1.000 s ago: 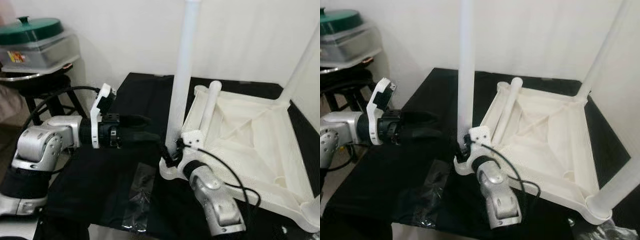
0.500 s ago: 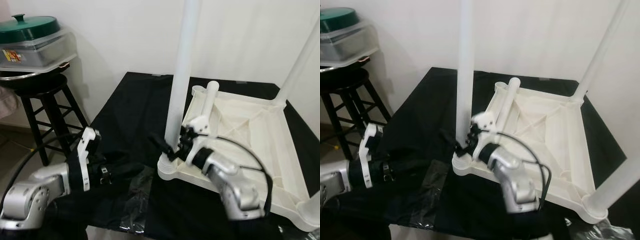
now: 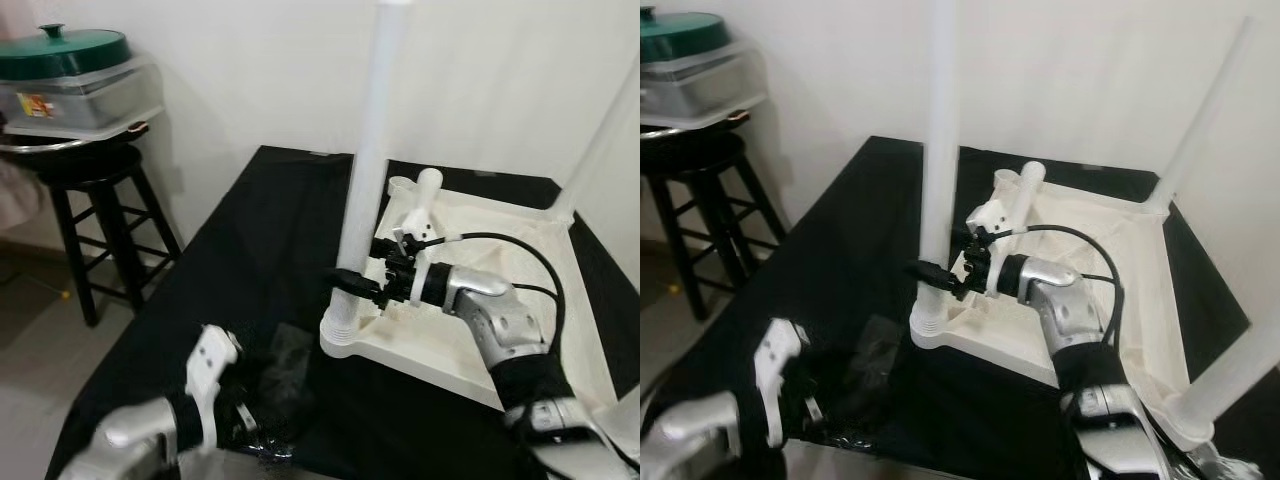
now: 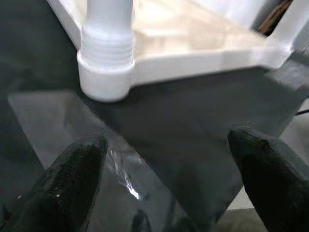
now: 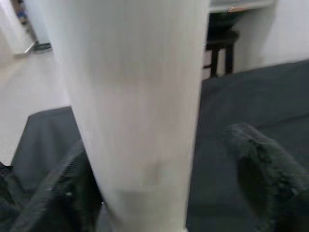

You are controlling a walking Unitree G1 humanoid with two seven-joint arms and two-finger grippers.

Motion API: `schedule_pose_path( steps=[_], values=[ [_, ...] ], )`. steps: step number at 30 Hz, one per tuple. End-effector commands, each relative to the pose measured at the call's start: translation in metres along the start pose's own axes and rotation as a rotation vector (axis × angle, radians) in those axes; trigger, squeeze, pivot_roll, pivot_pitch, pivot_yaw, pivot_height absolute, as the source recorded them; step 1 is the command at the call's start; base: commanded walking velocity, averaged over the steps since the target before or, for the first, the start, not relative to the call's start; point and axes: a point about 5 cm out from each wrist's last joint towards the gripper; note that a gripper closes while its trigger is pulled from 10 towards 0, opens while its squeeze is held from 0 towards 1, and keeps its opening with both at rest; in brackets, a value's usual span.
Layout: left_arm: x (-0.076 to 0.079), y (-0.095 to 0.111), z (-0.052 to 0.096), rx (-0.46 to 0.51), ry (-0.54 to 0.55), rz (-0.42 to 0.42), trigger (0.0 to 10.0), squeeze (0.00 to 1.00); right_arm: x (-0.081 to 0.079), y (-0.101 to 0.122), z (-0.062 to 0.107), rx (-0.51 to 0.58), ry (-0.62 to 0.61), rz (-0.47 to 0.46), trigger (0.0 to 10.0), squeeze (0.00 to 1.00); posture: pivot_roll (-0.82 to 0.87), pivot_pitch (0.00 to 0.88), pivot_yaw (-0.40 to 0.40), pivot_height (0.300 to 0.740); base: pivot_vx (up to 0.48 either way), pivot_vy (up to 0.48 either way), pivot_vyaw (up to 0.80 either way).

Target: Building children table

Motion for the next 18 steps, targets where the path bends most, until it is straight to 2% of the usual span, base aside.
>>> schedule_pose_path(
  steps=[1, 2, 6, 12, 16, 18],
  values=[
    [0.000, 0.004, -0.001, 0.012, 0.007, -0.040, 10.0, 0.00, 0.001, -0.003, 0.000, -0.017, 0.008, 0.003, 3.5, 0.00, 0.10, 0.000, -0.091, 0.740, 0.000, 0.000, 0.00],
    [0.003, 0.003, -0.003, 0.023, 0.026, -0.053, 10.0, 0.00, 0.002, -0.007, 0.000, -0.018, 0.028, -0.028, 0.0, 0.00, 0.11, 0.000, -0.091, 0.740, 0.000, 0.000, 0.00],
    [0.002, 0.003, -0.003, 0.065, 0.099, -0.067, 10.0, 0.00, -0.001, -0.012, -0.008, 0.008, 0.100, -0.076, 0.0, 0.00, 0.11, 0.000, -0.096, 0.740, 0.000, 0.000, 0.00],
    [0.005, 0.002, -0.006, 0.090, 0.131, -0.097, 10.0, 0.00, -0.004, -0.016, -0.013, 0.012, 0.160, -0.070, 0.0, 0.00, 0.10, 0.000, -0.093, 0.740, 0.000, 0.000, 0.00],
    [0.005, 0.002, -0.007, 0.102, 0.141, -0.096, 10.0, 0.00, -0.004, -0.017, -0.012, 0.007, 0.136, -0.038, 0.0, 0.00, 0.09, 0.003, -0.090, 0.740, 0.000, 0.000, 0.00],
    [0.005, 0.003, -0.007, 0.115, 0.150, -0.095, 10.0, 0.00, -0.004, -0.019, -0.009, -0.012, 0.054, -0.010, 0.0, 0.00, 0.07, 0.011, -0.092, 0.740, 0.000, 0.000, 0.00]
  ],
)
Point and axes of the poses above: a point about 5 cm out from each wrist's last joint towards the gripper, its own z axis pointing back from the gripper into the wrist, its own y axis along the axis of the wrist's last joint, x = y × z, and after that the axes turned 2 degrees about -z, right-handed
